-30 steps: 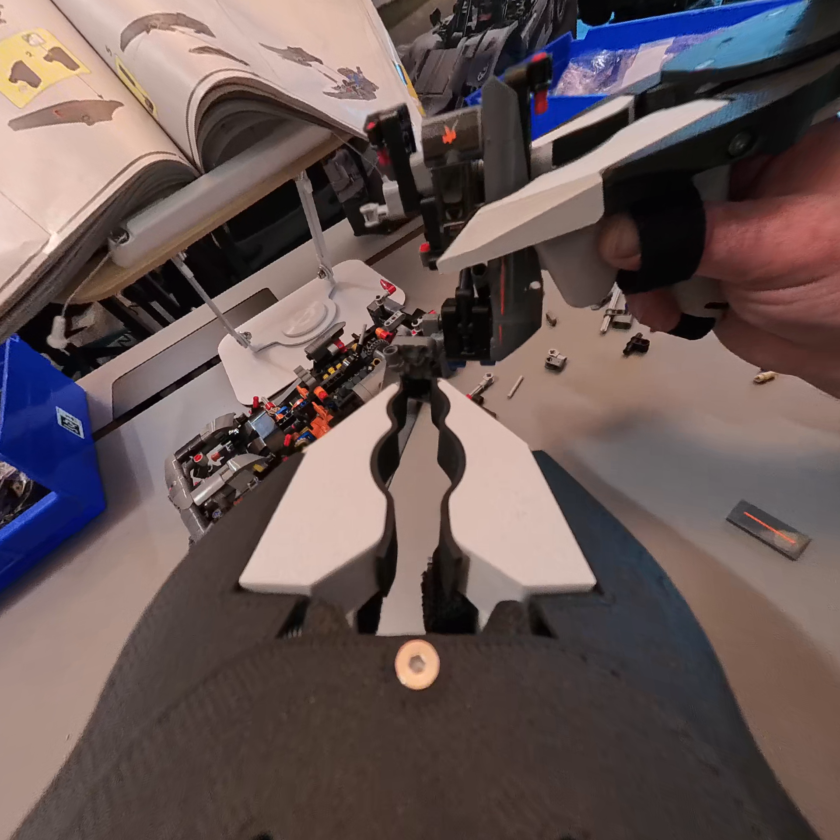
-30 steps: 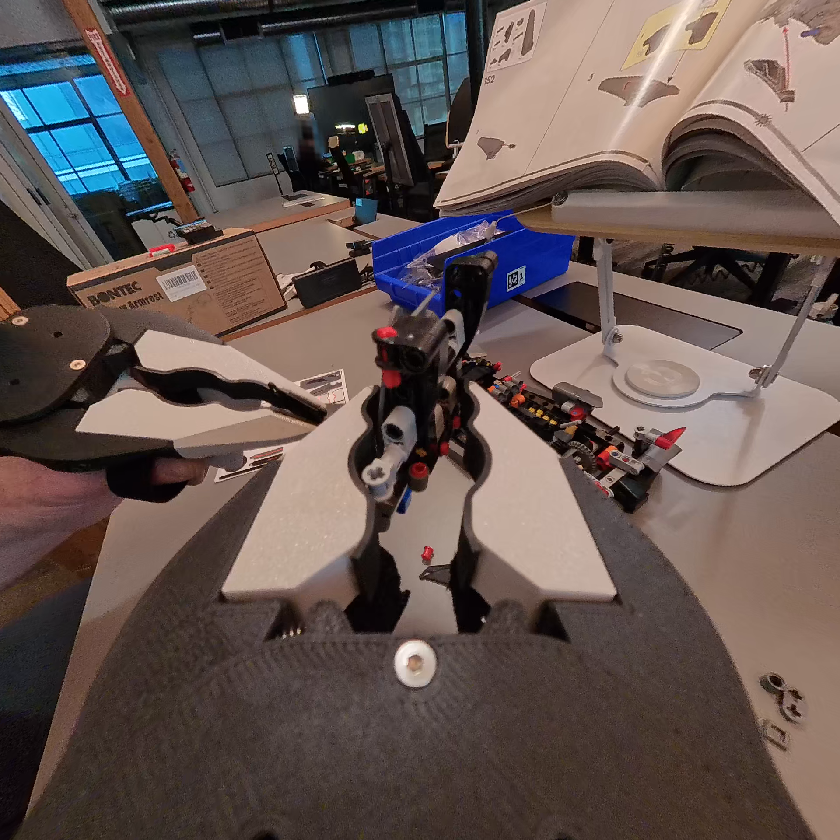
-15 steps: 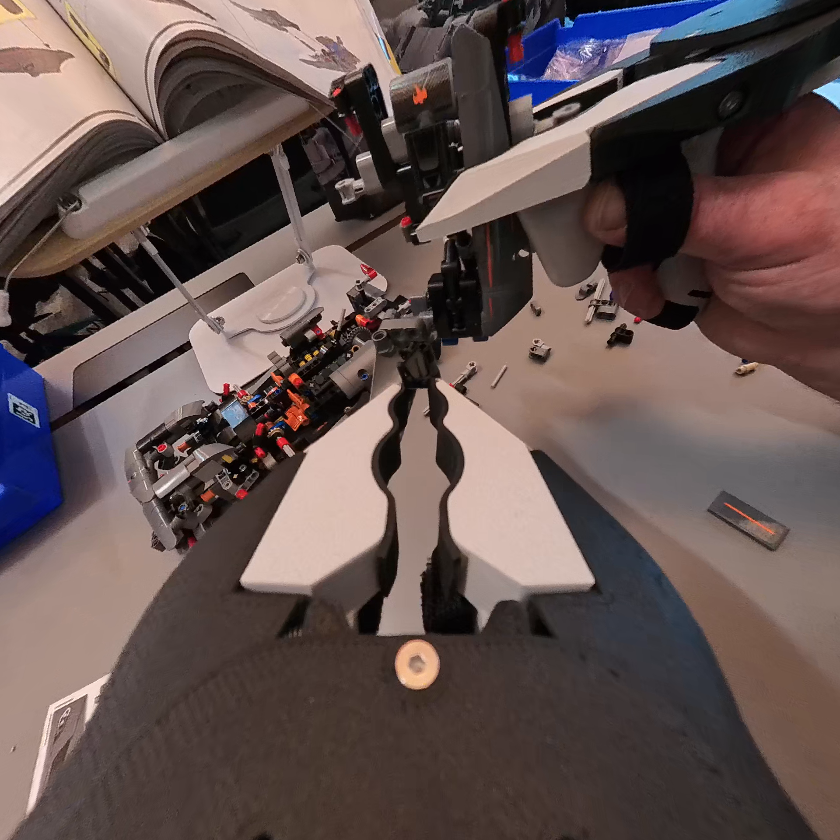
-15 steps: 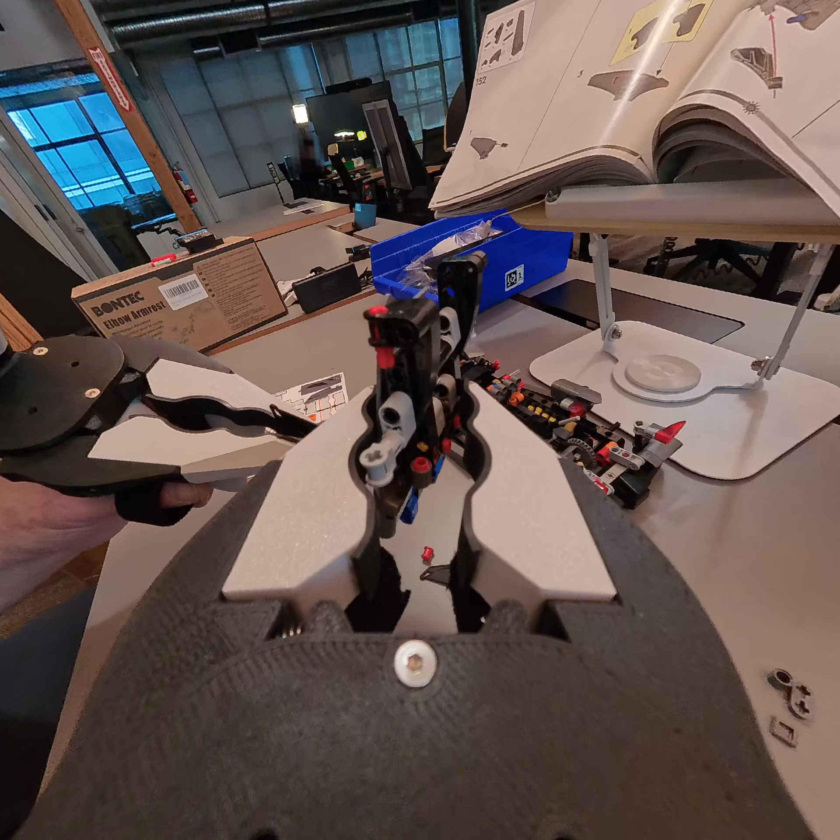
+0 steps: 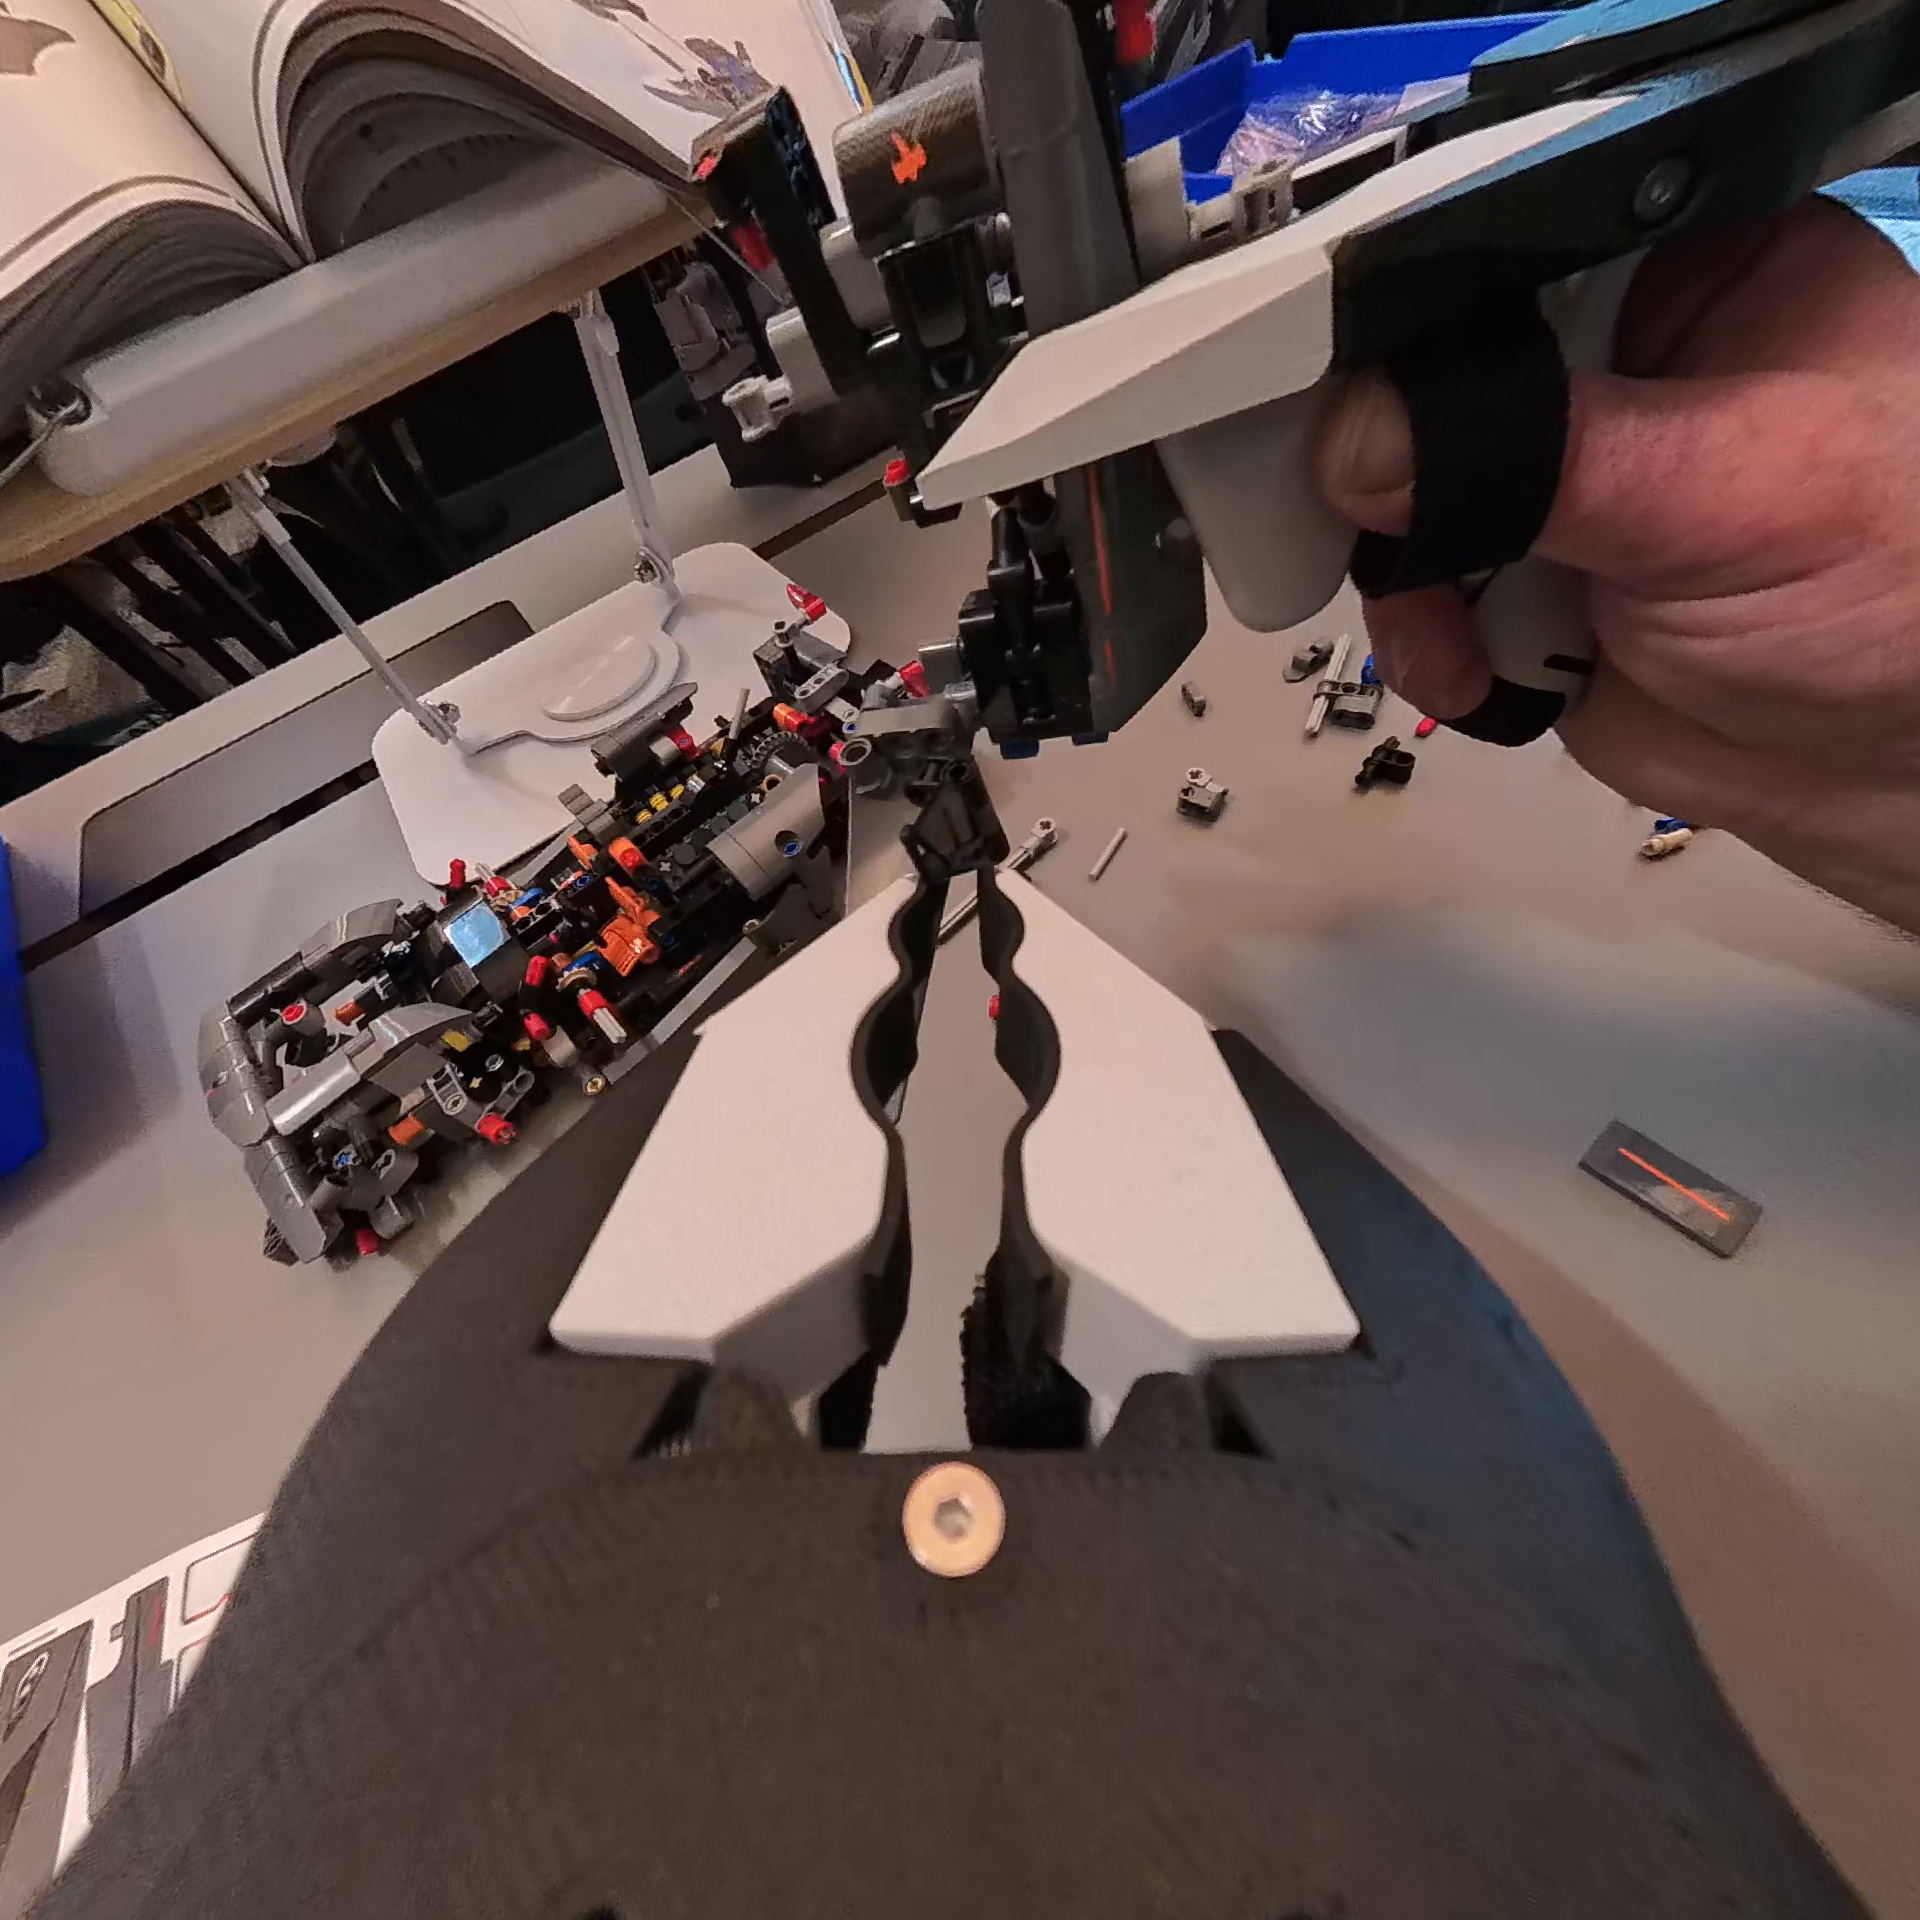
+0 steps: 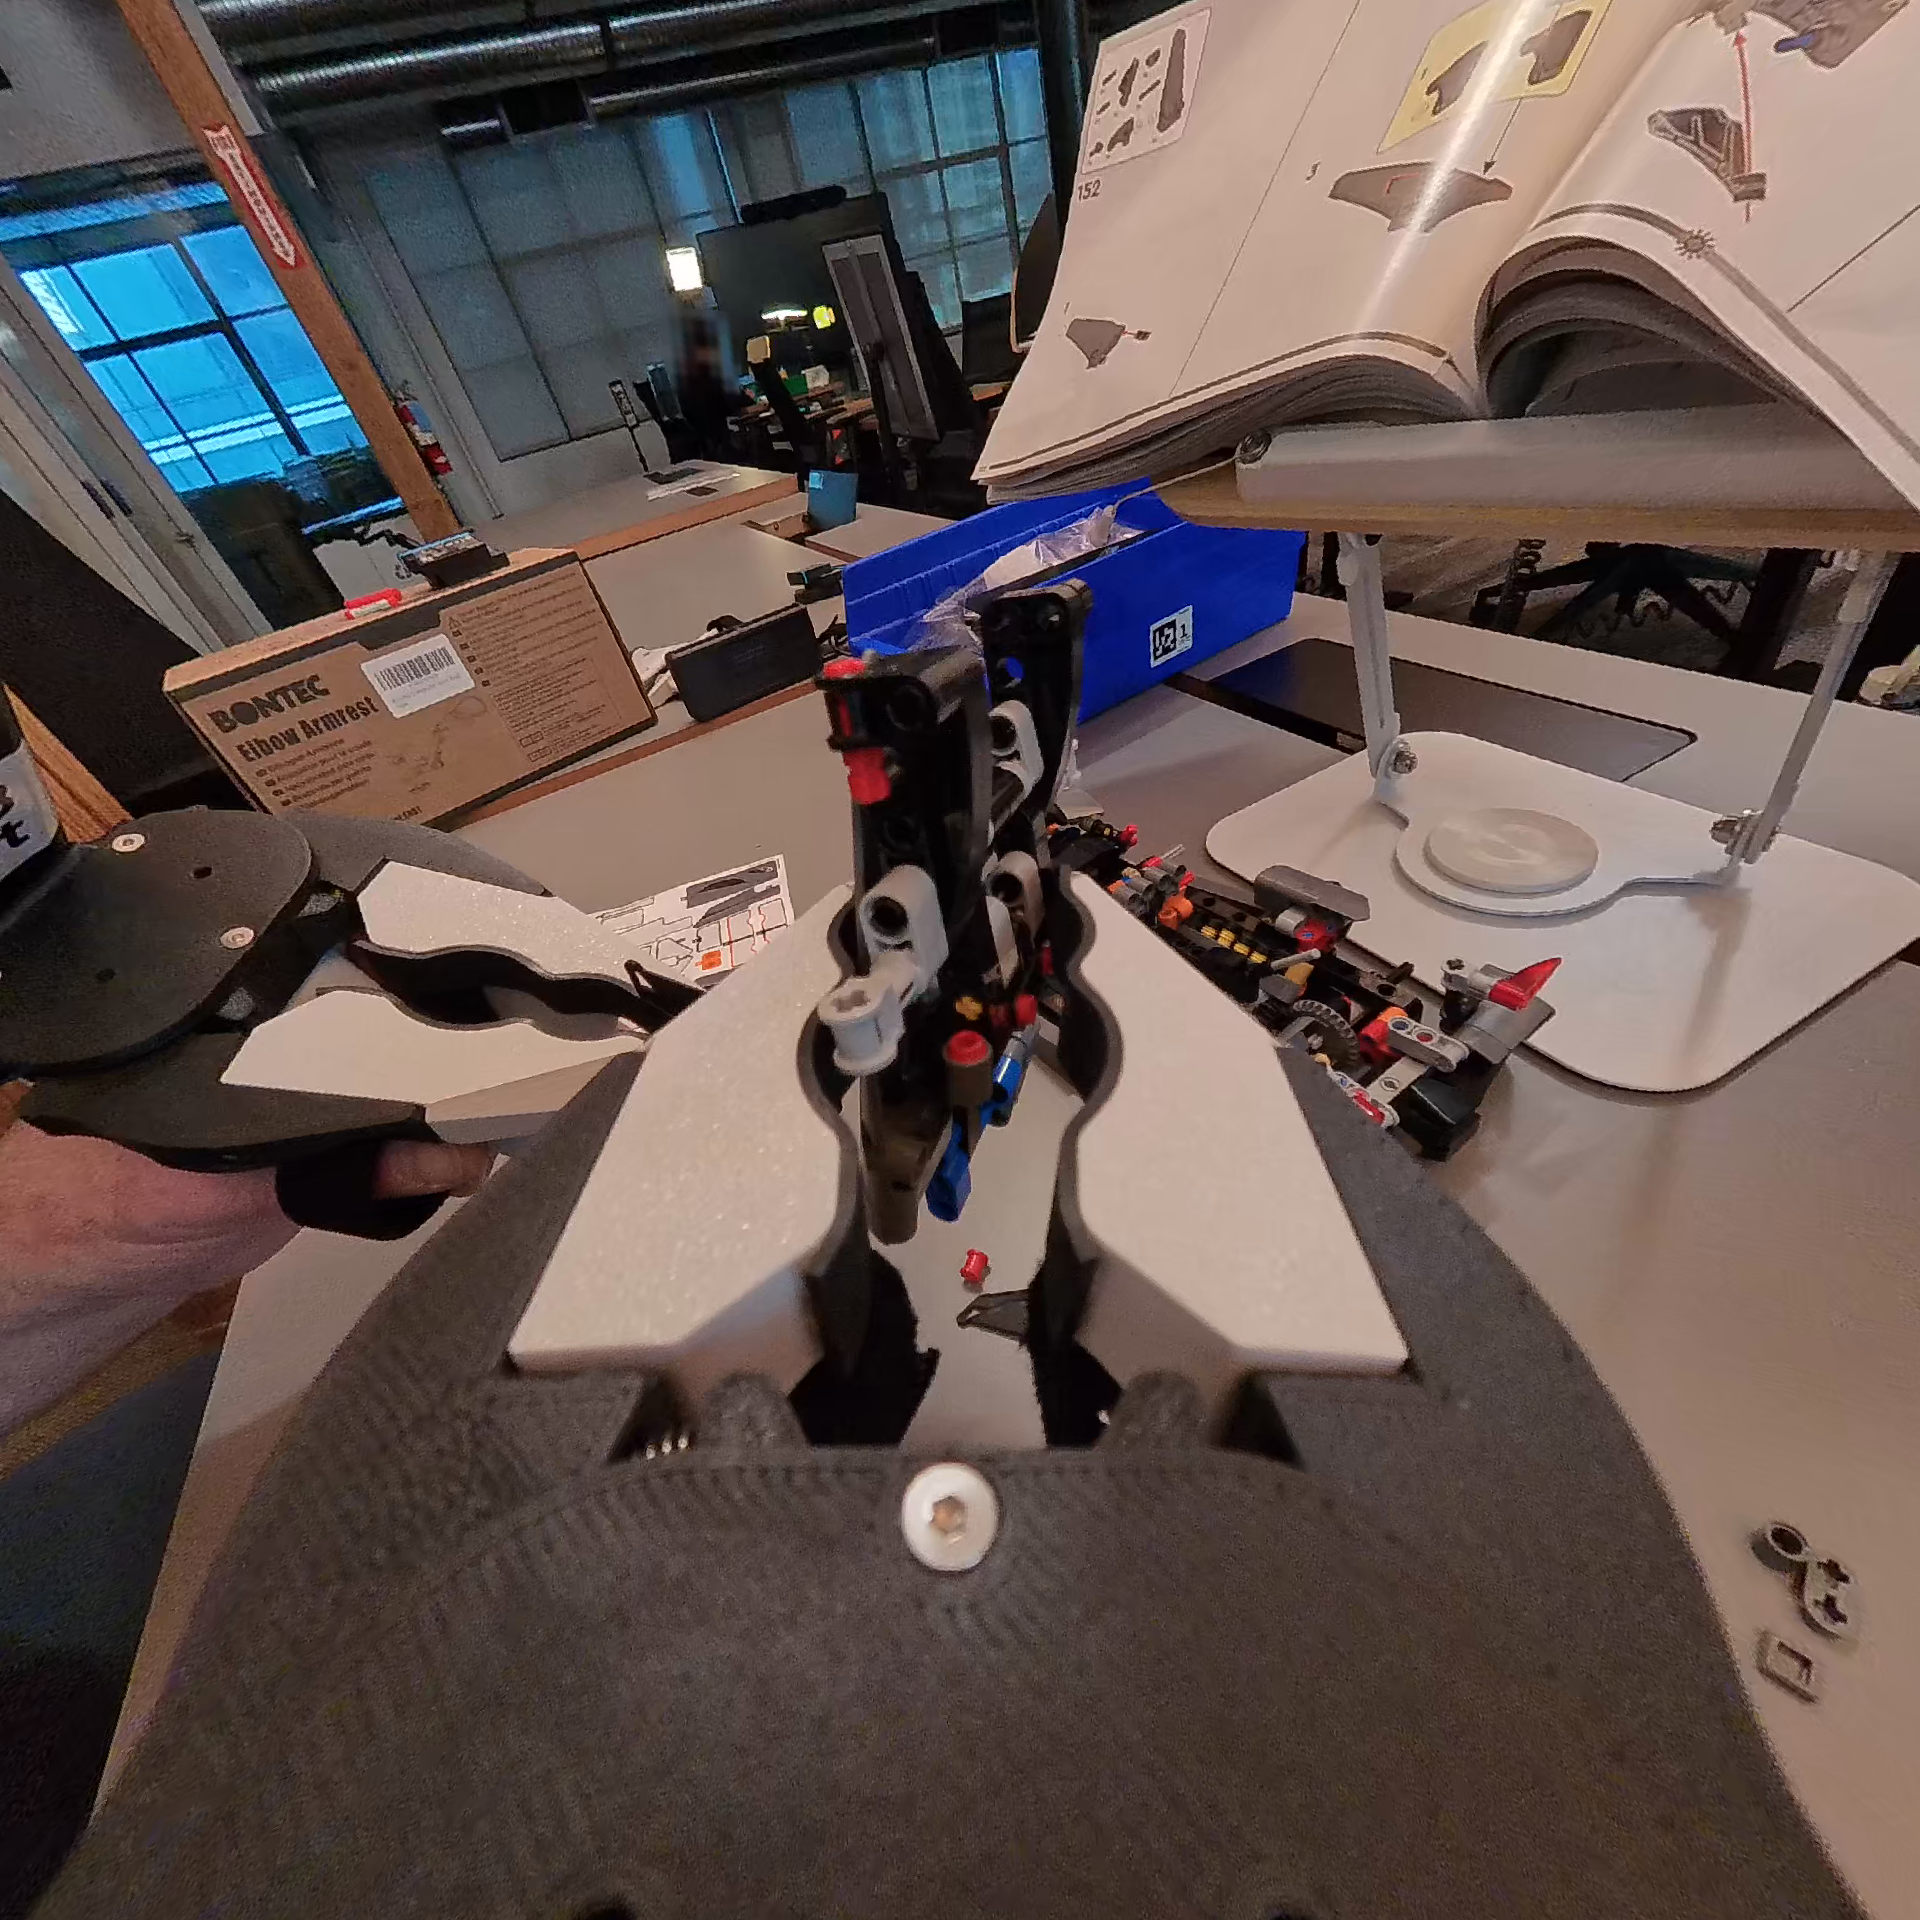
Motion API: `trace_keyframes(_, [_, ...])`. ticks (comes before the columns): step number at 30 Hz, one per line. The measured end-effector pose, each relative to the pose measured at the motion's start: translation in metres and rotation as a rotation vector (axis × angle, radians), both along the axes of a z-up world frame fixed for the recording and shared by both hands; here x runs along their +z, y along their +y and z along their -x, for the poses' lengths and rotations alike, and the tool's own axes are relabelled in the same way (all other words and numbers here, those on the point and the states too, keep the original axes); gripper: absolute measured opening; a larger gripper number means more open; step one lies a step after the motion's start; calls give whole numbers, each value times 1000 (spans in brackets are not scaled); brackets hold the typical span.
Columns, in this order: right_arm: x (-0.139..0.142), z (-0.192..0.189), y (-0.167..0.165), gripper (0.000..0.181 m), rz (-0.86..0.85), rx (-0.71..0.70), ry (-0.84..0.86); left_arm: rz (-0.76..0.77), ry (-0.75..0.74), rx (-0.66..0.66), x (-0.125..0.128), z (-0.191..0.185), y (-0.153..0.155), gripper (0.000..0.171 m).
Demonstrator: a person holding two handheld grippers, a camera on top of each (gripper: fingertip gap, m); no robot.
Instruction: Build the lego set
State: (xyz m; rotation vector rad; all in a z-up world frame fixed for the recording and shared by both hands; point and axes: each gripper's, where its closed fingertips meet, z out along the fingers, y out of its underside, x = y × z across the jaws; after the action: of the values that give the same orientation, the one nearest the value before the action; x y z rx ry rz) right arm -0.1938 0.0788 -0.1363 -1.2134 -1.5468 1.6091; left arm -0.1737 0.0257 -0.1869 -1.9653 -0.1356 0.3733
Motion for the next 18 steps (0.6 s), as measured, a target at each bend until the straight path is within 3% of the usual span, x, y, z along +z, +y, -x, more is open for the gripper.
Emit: trace_keyframes(18, [0, 0, 1, 31, 21, 6, 5, -15, 28, 12, 6, 3, -3, 0])
